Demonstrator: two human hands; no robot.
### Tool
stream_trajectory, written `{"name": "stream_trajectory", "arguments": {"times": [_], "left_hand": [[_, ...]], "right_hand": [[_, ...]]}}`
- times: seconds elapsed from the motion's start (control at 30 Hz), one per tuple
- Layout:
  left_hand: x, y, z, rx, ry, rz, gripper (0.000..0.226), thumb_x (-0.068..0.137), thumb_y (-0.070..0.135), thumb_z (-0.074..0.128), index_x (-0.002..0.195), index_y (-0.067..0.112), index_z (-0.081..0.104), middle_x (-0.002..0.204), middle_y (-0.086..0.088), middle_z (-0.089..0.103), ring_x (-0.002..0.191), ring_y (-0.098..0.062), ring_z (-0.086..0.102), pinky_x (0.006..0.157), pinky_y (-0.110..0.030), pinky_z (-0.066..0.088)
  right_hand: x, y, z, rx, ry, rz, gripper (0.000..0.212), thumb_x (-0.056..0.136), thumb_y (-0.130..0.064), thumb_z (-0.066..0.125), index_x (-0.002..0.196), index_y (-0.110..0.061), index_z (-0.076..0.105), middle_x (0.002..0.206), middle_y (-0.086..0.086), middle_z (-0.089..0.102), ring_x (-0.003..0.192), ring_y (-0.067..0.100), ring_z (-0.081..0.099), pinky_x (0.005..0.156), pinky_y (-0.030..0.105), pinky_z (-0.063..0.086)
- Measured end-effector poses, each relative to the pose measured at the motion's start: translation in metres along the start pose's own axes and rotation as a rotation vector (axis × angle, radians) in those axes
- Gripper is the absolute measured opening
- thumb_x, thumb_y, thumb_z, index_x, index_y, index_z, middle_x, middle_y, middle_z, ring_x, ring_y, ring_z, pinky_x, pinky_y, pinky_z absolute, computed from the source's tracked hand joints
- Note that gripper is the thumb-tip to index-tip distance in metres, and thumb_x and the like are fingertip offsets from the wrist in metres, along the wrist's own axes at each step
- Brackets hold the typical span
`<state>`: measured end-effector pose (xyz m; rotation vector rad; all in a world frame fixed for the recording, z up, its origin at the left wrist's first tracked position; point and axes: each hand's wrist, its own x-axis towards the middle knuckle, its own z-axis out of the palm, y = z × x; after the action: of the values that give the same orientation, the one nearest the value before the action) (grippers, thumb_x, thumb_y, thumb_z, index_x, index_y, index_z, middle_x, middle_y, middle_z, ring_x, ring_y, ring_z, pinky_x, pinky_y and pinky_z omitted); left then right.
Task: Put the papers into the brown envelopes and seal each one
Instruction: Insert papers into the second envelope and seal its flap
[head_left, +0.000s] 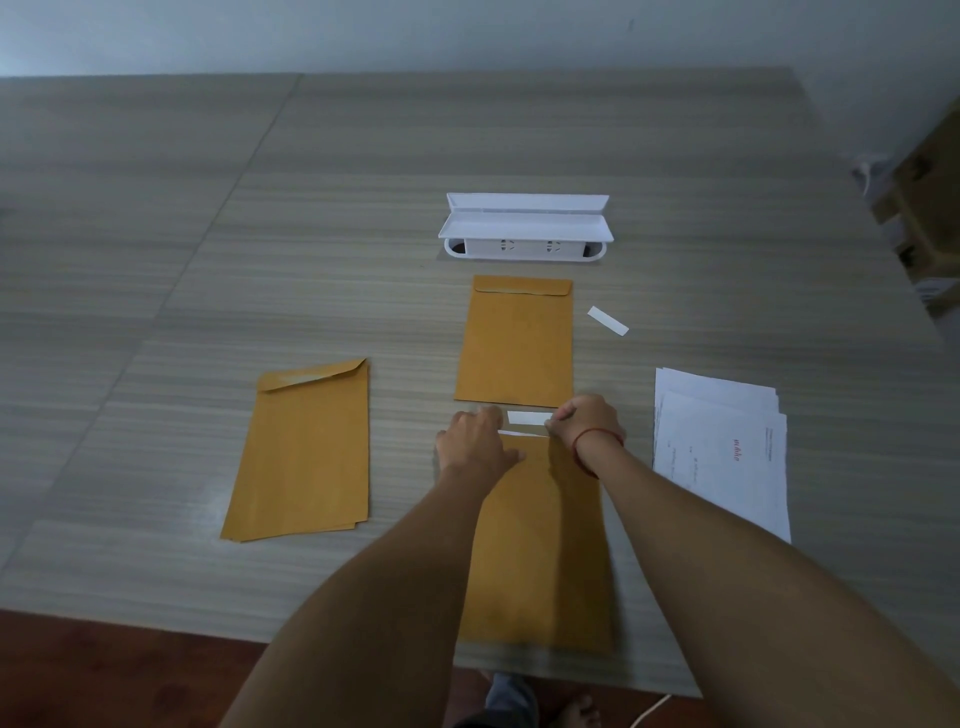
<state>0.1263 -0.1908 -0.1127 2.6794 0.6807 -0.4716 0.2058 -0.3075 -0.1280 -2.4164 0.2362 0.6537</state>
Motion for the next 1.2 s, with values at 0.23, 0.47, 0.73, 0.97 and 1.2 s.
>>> {"name": "stream_trajectory", "arguments": {"times": [0.23, 0.47, 0.73, 0.97, 1.2], "left_hand": [[-0.0025, 0.0031, -0.0034, 0.004, -0.010, -0.009, 0.048, 0.080, 0.048, 0.069, 0.117, 0.023, 0.051, 0.117, -0.004, 0.060, 0.110, -0.022, 0.055, 0.092, -0.041, 0.050], [-0.0027, 0.0040, -0.0043, -0.005, -0.022, -0.016, 0.048, 0.080, 0.048, 0.070, 0.115, 0.022, 0.051, 0.116, -0.004, 0.059, 0.111, -0.022, 0.054, 0.092, -0.041, 0.049], [-0.0028, 0.0040, -0.0050, -0.011, -0.028, -0.022, 0.048, 0.079, 0.047, 0.071, 0.115, 0.022, 0.051, 0.116, -0.005, 0.059, 0.110, -0.023, 0.054, 0.091, -0.042, 0.050], [-0.0023, 0.0050, -0.0048, -0.013, -0.037, -0.031, 0.050, 0.078, 0.047, 0.072, 0.116, 0.022, 0.051, 0.116, -0.005, 0.059, 0.109, -0.023, 0.055, 0.090, -0.043, 0.051], [-0.0021, 0.0055, -0.0054, -0.009, -0.051, -0.034, 0.050, 0.079, 0.048, 0.071, 0.116, 0.022, 0.050, 0.116, -0.005, 0.059, 0.110, -0.023, 0.054, 0.090, -0.044, 0.051]], "right_hand": [[-0.0023, 0.0044, 0.0043, 0.036, 0.068, -0.032, 0.019, 0.080, -0.025, 0.075, 0.095, -0.018, 0.067, 0.102, 0.001, 0.069, 0.097, 0.021, 0.064, 0.080, 0.030, 0.048], [0.0015, 0.0073, 0.0022, 0.057, 0.040, -0.054, 0.017, 0.080, -0.023, 0.076, 0.094, -0.019, 0.067, 0.104, 0.001, 0.070, 0.098, 0.021, 0.065, 0.085, 0.031, 0.050], [0.0015, 0.0086, 0.0028, 0.039, 0.031, -0.083, 0.015, 0.081, -0.022, 0.074, 0.093, -0.018, 0.066, 0.105, 0.002, 0.069, 0.097, 0.022, 0.064, 0.081, 0.030, 0.048], [0.0033, 0.0049, -0.0005, 0.008, -0.021, -0.078, 0.015, 0.084, -0.023, 0.071, 0.084, -0.022, 0.056, 0.096, -0.001, 0.063, 0.093, 0.020, 0.059, 0.083, 0.033, 0.049], [0.0004, 0.0057, -0.0024, -0.062, -0.038, -0.124, 0.007, 0.088, -0.027, 0.064, 0.086, -0.024, 0.058, 0.092, -0.004, 0.060, 0.096, 0.021, 0.059, 0.088, 0.033, 0.047]]}}
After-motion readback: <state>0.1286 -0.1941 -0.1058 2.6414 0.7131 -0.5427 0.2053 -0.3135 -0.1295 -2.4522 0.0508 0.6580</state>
